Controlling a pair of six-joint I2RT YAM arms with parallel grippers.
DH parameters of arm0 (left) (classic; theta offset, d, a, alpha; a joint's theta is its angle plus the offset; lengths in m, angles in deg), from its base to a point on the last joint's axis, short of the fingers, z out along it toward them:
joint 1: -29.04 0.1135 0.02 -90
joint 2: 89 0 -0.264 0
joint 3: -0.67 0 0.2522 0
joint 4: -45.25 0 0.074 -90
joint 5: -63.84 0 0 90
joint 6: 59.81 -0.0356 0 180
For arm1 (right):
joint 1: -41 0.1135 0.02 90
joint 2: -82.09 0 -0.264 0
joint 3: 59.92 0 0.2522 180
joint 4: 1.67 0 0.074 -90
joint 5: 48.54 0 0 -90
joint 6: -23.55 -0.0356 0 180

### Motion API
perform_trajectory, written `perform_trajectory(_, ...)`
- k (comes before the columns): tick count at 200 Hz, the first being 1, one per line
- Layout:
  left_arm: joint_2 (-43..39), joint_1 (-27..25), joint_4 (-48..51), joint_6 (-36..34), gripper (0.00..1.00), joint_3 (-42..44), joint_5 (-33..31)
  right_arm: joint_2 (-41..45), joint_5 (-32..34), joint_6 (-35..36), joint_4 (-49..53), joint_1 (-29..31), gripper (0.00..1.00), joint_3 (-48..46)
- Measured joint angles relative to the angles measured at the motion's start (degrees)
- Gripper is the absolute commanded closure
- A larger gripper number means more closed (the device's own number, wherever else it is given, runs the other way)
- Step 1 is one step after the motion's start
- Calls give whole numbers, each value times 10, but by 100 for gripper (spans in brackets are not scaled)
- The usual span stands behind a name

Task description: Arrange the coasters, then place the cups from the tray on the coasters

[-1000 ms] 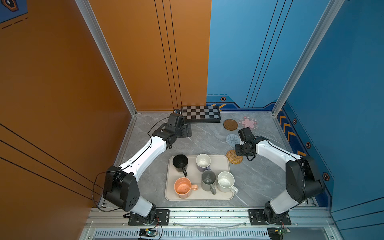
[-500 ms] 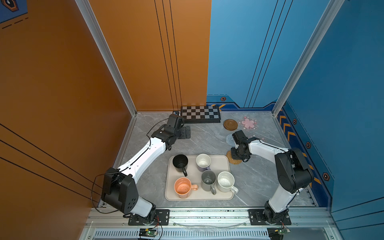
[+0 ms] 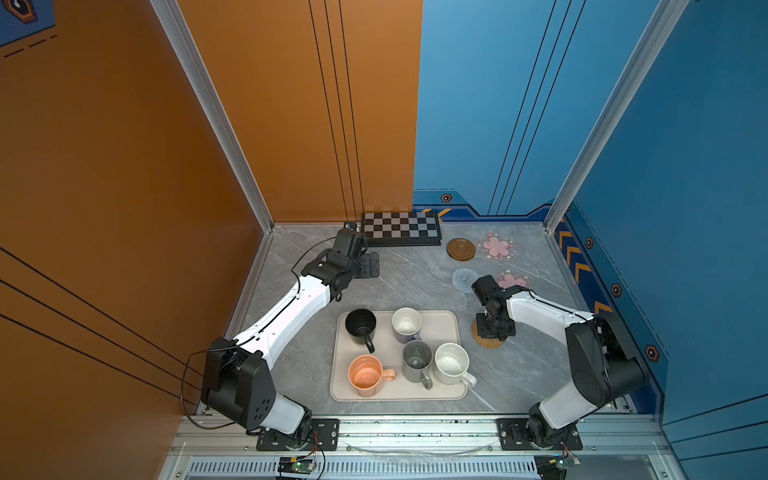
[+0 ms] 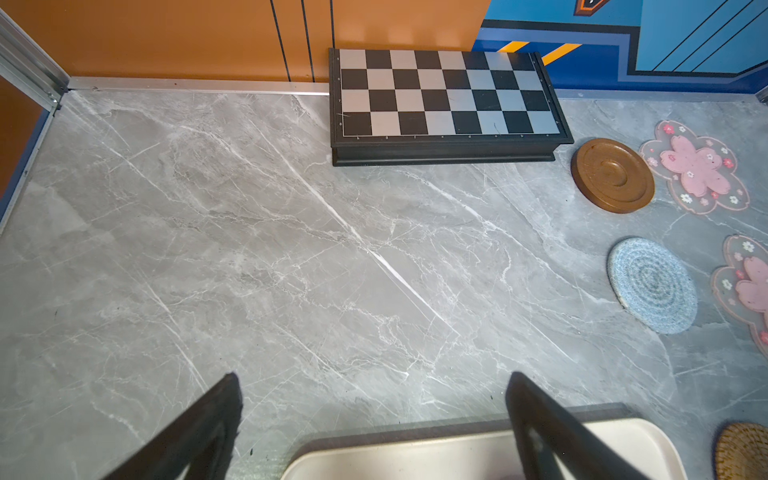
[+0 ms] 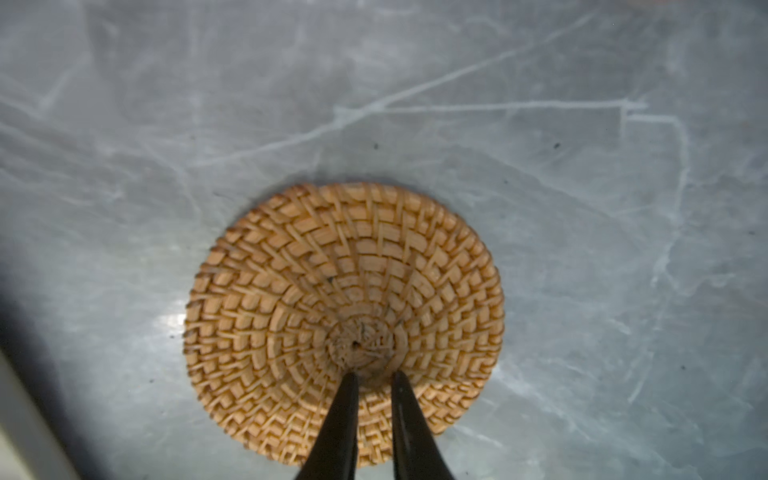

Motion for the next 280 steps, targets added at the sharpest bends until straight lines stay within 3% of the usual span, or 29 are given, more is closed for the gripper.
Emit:
perform_trajectory(74, -8, 0, 4, -4, 0, 1, -4, 84, 10, -11, 29, -73, 82, -60)
perform_trajectory(152, -20, 0, 5, -4, 0, 10, -4, 111, 8, -10, 35, -91, 80, -1)
perform_trajectory(191, -20, 0, 5, -4, 0, 10, -4, 109, -5, -11, 0, -69, 67, 63)
perform_trajectory(218, -20, 1, 5, -4, 0, 10, -4, 77, -18, -14, -38, -66, 44, 92)
perform_trajectory(280, -18, 21, 5, -4, 0, 10, -3, -49, -43, -12, -115, -57, 36, 162)
